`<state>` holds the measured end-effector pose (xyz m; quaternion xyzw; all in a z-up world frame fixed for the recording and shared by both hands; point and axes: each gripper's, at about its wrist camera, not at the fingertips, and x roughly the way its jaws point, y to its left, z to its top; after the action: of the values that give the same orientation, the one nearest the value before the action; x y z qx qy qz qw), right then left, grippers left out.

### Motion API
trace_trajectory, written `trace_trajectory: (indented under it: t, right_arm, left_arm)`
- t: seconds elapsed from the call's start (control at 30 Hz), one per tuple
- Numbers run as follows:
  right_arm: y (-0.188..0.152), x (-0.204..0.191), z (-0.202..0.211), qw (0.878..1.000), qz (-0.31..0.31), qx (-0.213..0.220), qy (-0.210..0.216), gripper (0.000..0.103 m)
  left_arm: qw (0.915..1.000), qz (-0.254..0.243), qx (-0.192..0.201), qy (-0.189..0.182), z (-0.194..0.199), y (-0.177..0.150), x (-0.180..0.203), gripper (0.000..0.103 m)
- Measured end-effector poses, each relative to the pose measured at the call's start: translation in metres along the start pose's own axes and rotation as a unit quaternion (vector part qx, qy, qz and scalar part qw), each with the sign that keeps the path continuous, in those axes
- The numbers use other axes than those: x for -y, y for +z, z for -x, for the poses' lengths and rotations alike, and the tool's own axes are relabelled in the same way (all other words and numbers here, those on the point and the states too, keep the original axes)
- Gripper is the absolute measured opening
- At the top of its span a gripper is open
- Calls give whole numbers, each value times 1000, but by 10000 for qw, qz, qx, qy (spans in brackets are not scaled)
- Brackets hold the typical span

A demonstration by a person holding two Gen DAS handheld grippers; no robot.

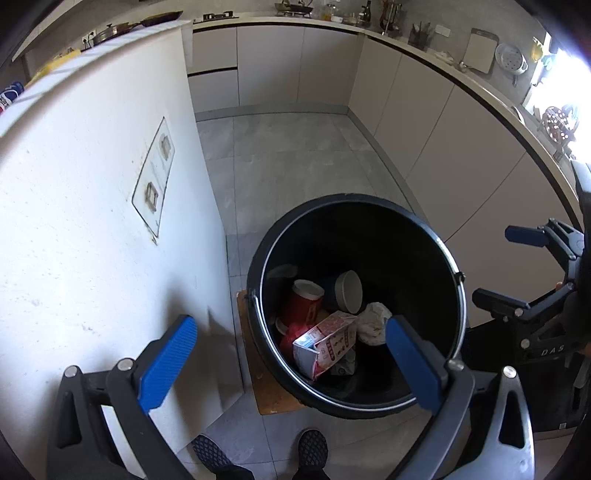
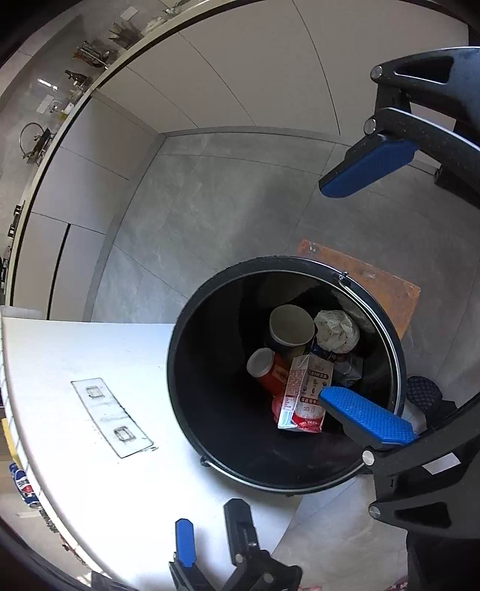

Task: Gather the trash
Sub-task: 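Move both empty tools back toward the remaining table items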

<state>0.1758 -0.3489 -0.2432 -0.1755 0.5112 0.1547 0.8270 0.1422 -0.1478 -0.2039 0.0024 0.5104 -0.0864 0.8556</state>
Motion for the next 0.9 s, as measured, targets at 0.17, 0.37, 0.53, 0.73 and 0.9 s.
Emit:
trace_trajectory:
  t: [0.17,0.37,0.53,0.73,0.9]
  right_arm:
    - [4,4,34,9996,-178,209,-65,103]
    - [12,6,89,9970,-439,604,-194,103]
    - [21,2,130,9918,-783,989,-228,103]
    - [41,-16,156,9873,-998,1239,38,103]
    - [71,-46,172,9857,-800,1483,68,103]
  left_arm:
    - [9998,30,216,4,32,5,3,103]
    - [9973,-34,726,63,93,12,7,103]
    - [9934,144,1134,120,133,18,-5,103]
    - [9866,328,1537,430,169,20,-29,103]
    - [9801,524,1745,789,184,18,-54,103]
